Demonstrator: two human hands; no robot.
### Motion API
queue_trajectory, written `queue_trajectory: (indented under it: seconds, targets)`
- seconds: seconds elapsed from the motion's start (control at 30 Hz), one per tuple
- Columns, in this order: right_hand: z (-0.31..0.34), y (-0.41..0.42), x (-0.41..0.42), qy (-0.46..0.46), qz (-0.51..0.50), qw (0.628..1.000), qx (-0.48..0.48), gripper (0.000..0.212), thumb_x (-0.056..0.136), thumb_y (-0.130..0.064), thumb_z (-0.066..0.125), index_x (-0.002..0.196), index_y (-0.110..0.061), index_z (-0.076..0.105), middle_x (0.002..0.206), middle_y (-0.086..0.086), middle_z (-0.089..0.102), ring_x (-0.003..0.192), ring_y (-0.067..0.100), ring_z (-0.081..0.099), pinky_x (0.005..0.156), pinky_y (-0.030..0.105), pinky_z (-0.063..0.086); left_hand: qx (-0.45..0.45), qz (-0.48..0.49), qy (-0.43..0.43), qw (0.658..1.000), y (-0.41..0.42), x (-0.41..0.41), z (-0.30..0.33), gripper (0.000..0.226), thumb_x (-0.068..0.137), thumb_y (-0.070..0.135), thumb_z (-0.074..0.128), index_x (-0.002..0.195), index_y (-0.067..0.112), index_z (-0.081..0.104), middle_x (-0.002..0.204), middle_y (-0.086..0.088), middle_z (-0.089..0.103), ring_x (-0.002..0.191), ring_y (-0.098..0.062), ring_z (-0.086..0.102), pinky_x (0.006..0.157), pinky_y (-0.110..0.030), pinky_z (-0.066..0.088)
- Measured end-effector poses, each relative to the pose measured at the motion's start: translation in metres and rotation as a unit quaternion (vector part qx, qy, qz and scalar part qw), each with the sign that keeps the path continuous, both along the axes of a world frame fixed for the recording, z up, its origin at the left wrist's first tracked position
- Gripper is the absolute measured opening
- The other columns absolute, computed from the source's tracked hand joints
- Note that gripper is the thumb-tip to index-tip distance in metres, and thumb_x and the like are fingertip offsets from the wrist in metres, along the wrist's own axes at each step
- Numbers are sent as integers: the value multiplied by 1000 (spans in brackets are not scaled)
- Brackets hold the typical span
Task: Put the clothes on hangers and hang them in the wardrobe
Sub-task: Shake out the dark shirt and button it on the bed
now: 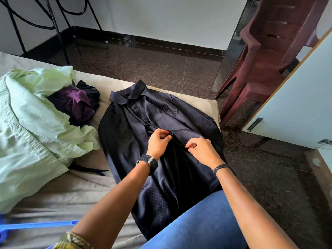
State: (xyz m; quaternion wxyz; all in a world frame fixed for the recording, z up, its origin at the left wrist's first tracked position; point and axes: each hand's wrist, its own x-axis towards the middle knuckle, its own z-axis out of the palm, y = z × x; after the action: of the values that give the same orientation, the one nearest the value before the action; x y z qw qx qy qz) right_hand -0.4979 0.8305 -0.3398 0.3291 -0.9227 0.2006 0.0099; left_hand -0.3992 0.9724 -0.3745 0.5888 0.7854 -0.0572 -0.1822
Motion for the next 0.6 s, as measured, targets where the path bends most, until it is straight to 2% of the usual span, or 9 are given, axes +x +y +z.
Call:
queue_trajectory:
  seconds: [0.1, 0.17, 0.23, 0.33, 0.4, 0.47, 0.6]
  targets:
    - [-7, 0, -4, 8, 14, 999, -34, 18, 83, -6, 65, 98, -14, 72, 86, 3, 68, 88, 20, 61, 86, 30, 50, 118, -38, -168, 978, 1, -18, -2, 22, 77, 7, 71, 97, 10, 61, 99, -4, 54, 93, -22, 53, 90, -29, 42]
    - [-11, 3, -5, 6, 27, 997, -65, 17, 82, -9, 67, 97, -16, 69, 82, 0, 63, 93, 23, 59, 83, 33, 49, 143, -88, -282, 945, 1, -32, -3, 23, 75, -2, 65, 96, 8, 65, 100, -9, 56, 94, -28, 53, 89, -27, 36]
    - [-13, 5, -5, 2, 29, 995, -100, 17, 83, -8, 65, 97, -15, 68, 88, 3, 65, 95, 26, 60, 80, 32, 47, 140, -161, -344, 914, 1, -44, -7, 29, 76, -7, 59, 98, 7, 69, 101, -10, 62, 92, -30, 56, 87, -25, 36]
    - [-16, 2, -7, 2, 28, 989, -148, 23, 83, -5, 62, 103, -16, 67, 108, 6, 65, 106, 27, 58, 85, 34, 44, 162, -255, -348, 888, 4, -56, -16, 35, 84, -2, 53, 114, 8, 67, 115, -9, 63, 100, -30, 56, 96, -28, 38]
    - [-19, -3, -9, 0, 44, 984, -170, 29, 82, -4, 63, 109, -14, 66, 114, 8, 62, 110, 28, 55, 92, 34, 41, 193, -274, -355, 873, 8, -60, -23, 32, 87, 3, 52, 114, 10, 67, 115, -8, 62, 95, -30, 54, 93, -37, 43]
    - [-21, -10, -11, -6, 58, 984, -168, 32, 81, -5, 66, 112, -13, 64, 114, 9, 60, 111, 29, 52, 95, 34, 40, 197, -272, -356, 872, 12, -61, -29, 29, 87, 5, 52, 109, 11, 70, 113, -8, 61, 93, -30, 54, 90, -40, 46]
    - [-22, -18, -13, -11, 72, 985, -159, 30, 80, -9, 70, 108, -12, 62, 112, 7, 59, 109, 27, 51, 95, 35, 41, 206, -278, -318, 883, 17, -60, -33, 34, 84, 5, 49, 108, 14, 71, 124, -6, 57, 105, -26, 51, 99, -32, 40]
